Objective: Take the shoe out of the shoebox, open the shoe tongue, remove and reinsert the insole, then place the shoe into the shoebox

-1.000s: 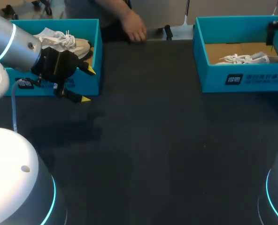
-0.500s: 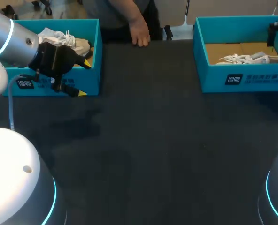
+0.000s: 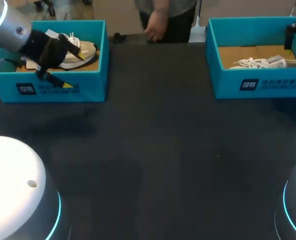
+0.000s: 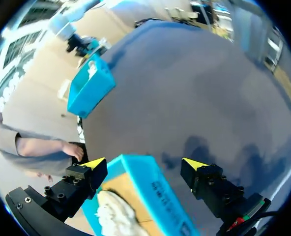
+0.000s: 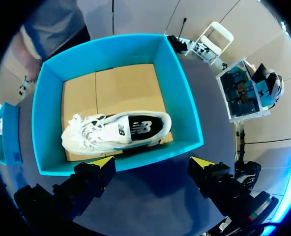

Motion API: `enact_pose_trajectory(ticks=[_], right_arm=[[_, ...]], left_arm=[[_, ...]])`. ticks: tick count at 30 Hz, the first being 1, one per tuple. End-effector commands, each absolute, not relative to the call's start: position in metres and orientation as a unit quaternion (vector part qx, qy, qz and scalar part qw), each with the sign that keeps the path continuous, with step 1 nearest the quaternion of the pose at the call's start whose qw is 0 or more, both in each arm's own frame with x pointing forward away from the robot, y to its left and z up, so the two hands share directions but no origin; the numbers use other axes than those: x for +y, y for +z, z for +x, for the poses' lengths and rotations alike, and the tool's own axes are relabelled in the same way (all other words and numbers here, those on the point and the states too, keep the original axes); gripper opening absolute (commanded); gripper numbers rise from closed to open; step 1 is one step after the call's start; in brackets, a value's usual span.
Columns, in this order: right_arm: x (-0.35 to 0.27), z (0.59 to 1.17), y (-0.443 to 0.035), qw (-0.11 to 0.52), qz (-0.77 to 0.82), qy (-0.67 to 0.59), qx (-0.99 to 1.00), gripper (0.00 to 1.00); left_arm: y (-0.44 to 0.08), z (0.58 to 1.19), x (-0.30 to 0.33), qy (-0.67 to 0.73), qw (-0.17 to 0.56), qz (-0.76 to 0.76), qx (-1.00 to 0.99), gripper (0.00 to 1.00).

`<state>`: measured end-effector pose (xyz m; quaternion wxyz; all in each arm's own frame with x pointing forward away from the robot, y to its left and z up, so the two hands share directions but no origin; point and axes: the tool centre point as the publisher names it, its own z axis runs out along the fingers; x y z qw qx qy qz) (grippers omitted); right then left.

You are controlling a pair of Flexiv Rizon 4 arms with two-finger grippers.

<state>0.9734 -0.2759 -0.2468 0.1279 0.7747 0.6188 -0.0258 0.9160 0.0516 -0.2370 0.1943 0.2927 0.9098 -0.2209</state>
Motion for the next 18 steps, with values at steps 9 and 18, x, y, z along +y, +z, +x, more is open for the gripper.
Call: enact_pose_trajectory(ticks=[9,18], right_arm=[[-0.276,0.973,-0.247,0.129,0.775,-0.025,0.619,1.00],[-0.276,0.973,-0.247,0.129,0.775,-0.025,0.619,1.00]], left_arm=[[-0.232,0.952,0.076,-0.137,0.167,0.555,0.803,1.00],[-0.232,0.951,0.078,-0.118,0.166,0.576,0.792,1.00]])
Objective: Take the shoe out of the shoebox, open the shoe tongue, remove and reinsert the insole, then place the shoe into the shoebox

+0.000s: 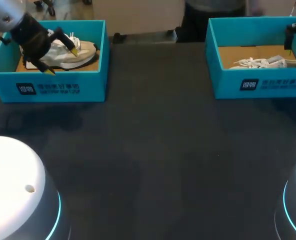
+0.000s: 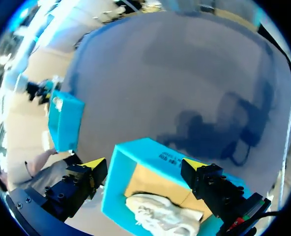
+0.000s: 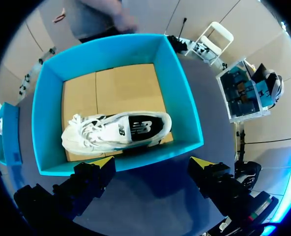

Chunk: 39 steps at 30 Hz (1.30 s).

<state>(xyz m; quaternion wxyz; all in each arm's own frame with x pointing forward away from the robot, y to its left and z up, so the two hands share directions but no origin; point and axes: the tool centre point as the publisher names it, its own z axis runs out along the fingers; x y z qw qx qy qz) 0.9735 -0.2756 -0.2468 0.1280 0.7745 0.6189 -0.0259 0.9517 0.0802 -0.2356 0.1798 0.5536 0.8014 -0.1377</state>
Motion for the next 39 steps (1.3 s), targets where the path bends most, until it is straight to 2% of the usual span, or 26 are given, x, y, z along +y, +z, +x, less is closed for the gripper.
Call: enact_pose_trajectory(ticks=[1,14,20,31,39], right_arm=[[-0.276,0.973,-0.247,0.129,0.775,-0.025,0.619,1.00],[-0.276,0.973,-0.247,0.129,0.775,-0.025,0.619,1.00],[-0.276,0.973,-0.247,0.129,0.775,-0.025,0.619,1.00],[-0.276,0.973,-0.247,0.129,0.775,-0.025,0.619,1.00],[-0.276,0.973,-0.247,0.129,0.775,-0.025,0.619,1.00]], left_arm=[[-0.232,0.951,0.078,-0.118,0.166,0.576,0.792,1.00],[-0.228,0.957,0.081,-0.117,0.169,0.579,0.789,1.00],[-0.217,0.984,0.103,-0.077,0.141,0.663,0.731,1.00],[-0.231,1.021,0.140,0.031,0.106,0.819,0.563,1.00],[-0.231,1.021,0.140,0.031,0.106,0.819,0.563,1.00]])
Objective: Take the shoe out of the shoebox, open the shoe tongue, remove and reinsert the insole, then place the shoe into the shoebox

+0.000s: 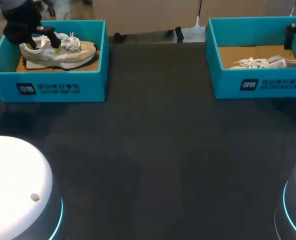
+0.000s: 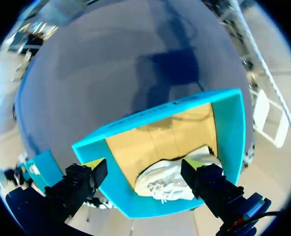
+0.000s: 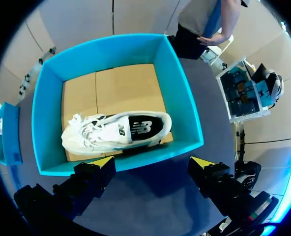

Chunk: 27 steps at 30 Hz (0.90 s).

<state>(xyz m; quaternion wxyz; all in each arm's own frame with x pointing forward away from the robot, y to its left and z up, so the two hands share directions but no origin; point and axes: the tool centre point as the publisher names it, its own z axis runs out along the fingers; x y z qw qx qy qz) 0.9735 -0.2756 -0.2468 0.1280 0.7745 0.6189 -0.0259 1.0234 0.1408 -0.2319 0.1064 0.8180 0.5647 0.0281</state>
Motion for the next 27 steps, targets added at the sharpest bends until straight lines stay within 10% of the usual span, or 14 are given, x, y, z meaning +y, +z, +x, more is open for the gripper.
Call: enact_pose_trajectory(ticks=[1,27], right_arm=[[-0.276,0.973,-0.247,0.129,0.775,-0.025,0.619,1.00],[-0.276,0.973,-0.247,0.129,0.775,-0.025,0.619,1.00]], left_arm=[[-0.231,1.021,0.140,0.031,0.106,0.819,0.563,1.00],[-0.255,1.123,0.207,0.073,0.075,0.765,0.636,1.00]])
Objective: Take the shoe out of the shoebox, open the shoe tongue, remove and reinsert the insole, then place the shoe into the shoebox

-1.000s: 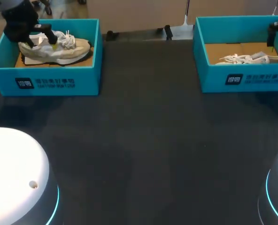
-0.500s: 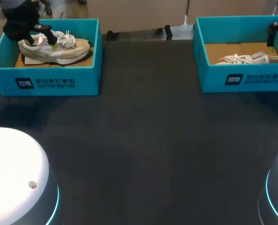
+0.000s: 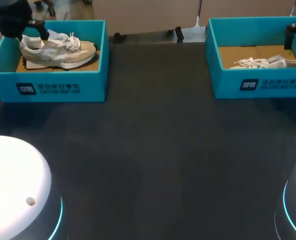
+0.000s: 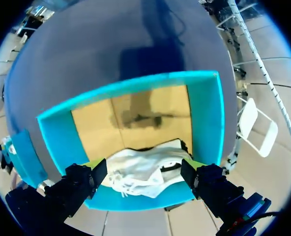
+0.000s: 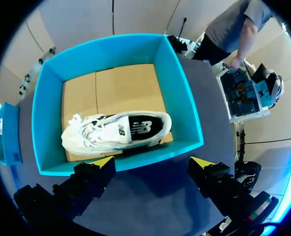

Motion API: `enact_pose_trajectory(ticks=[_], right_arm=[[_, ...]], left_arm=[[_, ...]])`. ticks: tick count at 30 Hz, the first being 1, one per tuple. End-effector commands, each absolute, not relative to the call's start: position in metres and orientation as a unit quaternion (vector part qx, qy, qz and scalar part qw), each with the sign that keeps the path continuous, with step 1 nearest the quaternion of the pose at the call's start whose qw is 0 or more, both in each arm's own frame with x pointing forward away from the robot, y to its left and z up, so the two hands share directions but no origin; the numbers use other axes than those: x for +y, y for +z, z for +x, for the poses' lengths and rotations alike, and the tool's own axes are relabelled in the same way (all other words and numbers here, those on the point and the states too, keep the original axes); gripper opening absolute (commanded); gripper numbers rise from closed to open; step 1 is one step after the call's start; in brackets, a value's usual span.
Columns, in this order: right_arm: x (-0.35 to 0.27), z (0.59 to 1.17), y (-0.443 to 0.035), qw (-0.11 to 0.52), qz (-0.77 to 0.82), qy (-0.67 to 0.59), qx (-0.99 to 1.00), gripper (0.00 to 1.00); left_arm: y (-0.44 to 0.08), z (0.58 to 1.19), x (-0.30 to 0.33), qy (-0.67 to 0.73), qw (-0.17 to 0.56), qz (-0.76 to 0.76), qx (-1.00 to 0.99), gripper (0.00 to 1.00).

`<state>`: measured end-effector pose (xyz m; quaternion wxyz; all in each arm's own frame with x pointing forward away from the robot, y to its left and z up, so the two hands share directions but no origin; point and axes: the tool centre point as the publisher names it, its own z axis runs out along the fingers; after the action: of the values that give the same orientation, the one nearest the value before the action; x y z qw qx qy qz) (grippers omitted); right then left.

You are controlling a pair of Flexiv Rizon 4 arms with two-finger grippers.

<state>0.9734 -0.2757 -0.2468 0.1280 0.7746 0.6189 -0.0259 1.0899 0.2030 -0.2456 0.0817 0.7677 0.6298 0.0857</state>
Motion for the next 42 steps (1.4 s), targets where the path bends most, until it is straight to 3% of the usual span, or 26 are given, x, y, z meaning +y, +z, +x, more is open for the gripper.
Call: enact_pose_trajectory(ticks=[1,26,28,34,40,42], right_arm=[[-0.276,0.973,-0.247,0.129,0.775,-0.025,0.619,1.00],[-0.276,0.973,-0.247,0.129,0.775,-0.025,0.619,1.00],[-0.276,0.973,-0.247,0.129,0.775,-0.025,0.619,1.00],[-0.276,0.973,-0.247,0.129,0.775,-0.025,0.619,1.00],[-0.276,0.973,-0.247,0.129,0.775,-0.025,0.619,1.00],[-0.276,0.973,-0.247,0.129,0.775,-0.025,0.619,1.00]], left_arm=[[-0.256,1.128,0.209,0.082,0.081,0.761,0.639,1.00],[-0.296,1.185,0.273,0.111,0.062,0.737,0.664,1.00],[-0.301,1.187,0.276,0.113,0.059,0.736,0.665,0.92],[-0.309,1.191,0.283,0.105,0.067,0.732,0.669,0.95],[-0.318,1.199,0.289,0.085,0.061,0.723,0.682,0.88],[-0.320,1.202,0.289,0.083,0.049,0.718,0.689,0.76]])
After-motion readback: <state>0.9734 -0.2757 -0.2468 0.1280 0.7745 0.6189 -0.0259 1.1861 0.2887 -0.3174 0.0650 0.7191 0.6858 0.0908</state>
